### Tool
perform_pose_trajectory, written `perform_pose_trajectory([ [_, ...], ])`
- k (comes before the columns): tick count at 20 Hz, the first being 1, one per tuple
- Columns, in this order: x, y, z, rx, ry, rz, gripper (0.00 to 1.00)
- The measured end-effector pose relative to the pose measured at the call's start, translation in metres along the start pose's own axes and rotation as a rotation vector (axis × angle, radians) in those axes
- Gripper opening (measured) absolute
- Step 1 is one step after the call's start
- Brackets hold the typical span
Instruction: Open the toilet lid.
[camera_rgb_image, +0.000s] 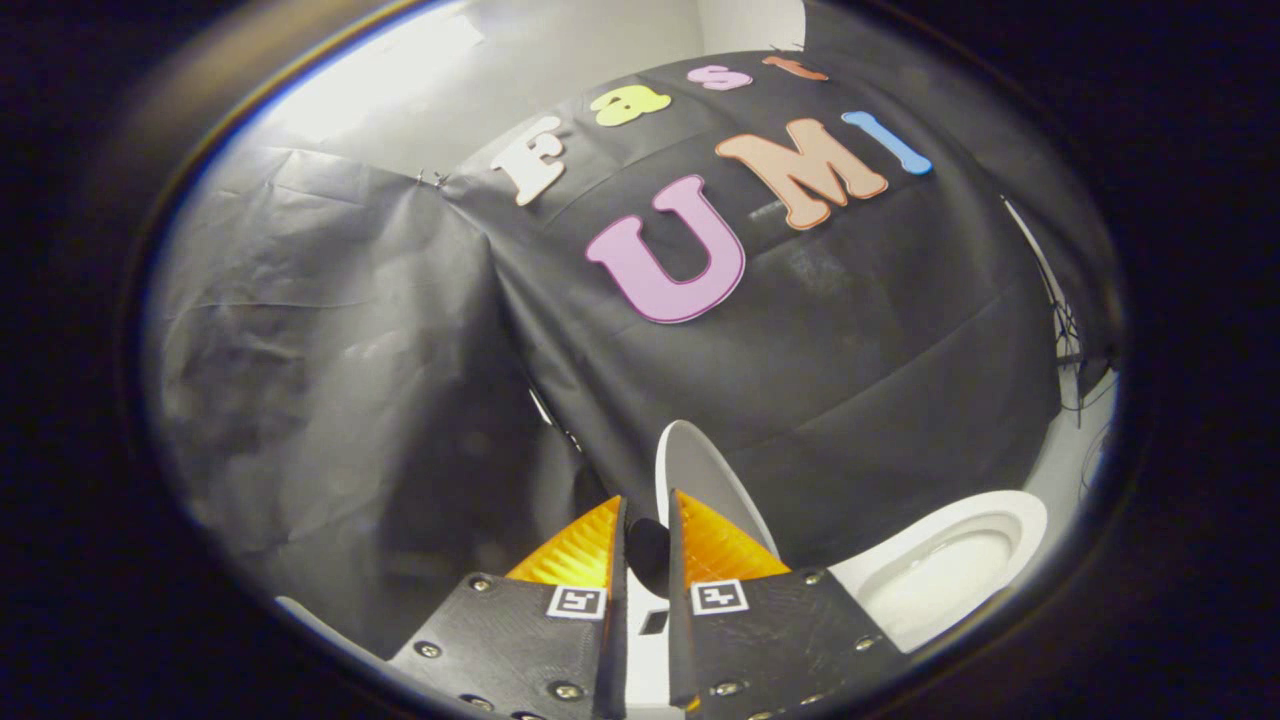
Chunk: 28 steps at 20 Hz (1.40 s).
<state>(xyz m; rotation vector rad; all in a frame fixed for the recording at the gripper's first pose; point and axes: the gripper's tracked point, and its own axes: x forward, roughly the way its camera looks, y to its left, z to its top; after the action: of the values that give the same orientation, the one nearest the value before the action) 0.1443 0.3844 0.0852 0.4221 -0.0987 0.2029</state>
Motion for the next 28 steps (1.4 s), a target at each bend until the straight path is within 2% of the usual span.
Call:
perform_pose_trajectory([
  [12, 0.005, 0.044, -0.035, -0.043, 0.073, 0.081, 0.16],
  [20, 0.005, 0.047, -0.038, -0.09, 0.074, 0.076, 0.16],
  [23, 0.004, 0.043, -0.033, -0.077, 0.062, 0.059, 0.16],
  [26, -0.001, 0.058, -0.011, -0.044, 0.001, 0.117, 0.16],
  [28, -0.004, 0.055, 0.009, -0.03, -0.046, 0.111, 0.15],
])
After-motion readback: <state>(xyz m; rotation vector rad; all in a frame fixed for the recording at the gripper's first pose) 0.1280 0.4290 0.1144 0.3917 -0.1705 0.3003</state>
